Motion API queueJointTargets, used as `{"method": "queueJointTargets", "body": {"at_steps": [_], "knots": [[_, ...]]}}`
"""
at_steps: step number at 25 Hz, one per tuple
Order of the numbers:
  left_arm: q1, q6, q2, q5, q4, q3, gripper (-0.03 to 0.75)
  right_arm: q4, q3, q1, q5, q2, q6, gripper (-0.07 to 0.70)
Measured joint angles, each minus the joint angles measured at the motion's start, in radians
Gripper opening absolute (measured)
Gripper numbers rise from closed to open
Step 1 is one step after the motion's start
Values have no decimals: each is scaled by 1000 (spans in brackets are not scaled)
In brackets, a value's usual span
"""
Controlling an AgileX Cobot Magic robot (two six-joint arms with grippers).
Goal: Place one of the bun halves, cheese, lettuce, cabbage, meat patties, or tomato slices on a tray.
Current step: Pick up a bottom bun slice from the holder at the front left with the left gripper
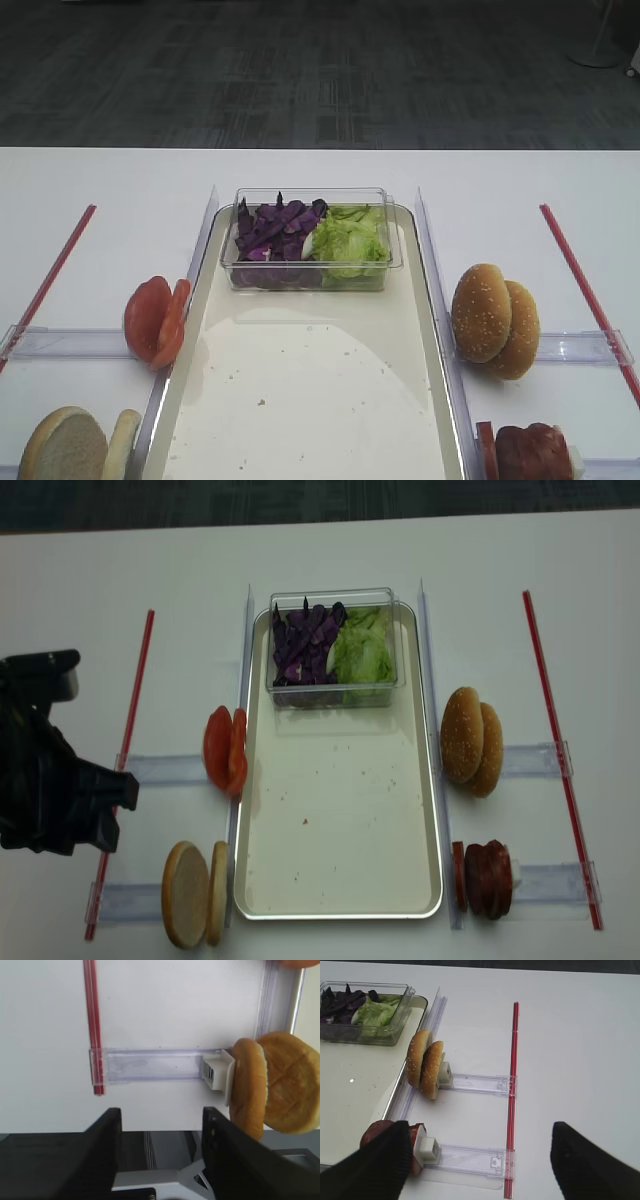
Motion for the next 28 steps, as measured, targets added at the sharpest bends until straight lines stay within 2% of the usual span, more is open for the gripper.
{"method": "queueJointTargets", "body": {"at_steps": [7,12,19,21,28], "knots": [[-15,5,26,0,-13,-9,349,0,0,0,0,0,0,589],[-78,-50,26,0,-14,-17,349,0,0,0,0,0,0,589],[-238,-200,26,-2,-14,-19,349,0,0,0,0,0,0,589],[-304,-255,26,-2,-14,-19,349,0,0,0,0,0,0,589],[-436,-467,30,-2,15,-31,349,0,0,0,0,0,0,589]]}}
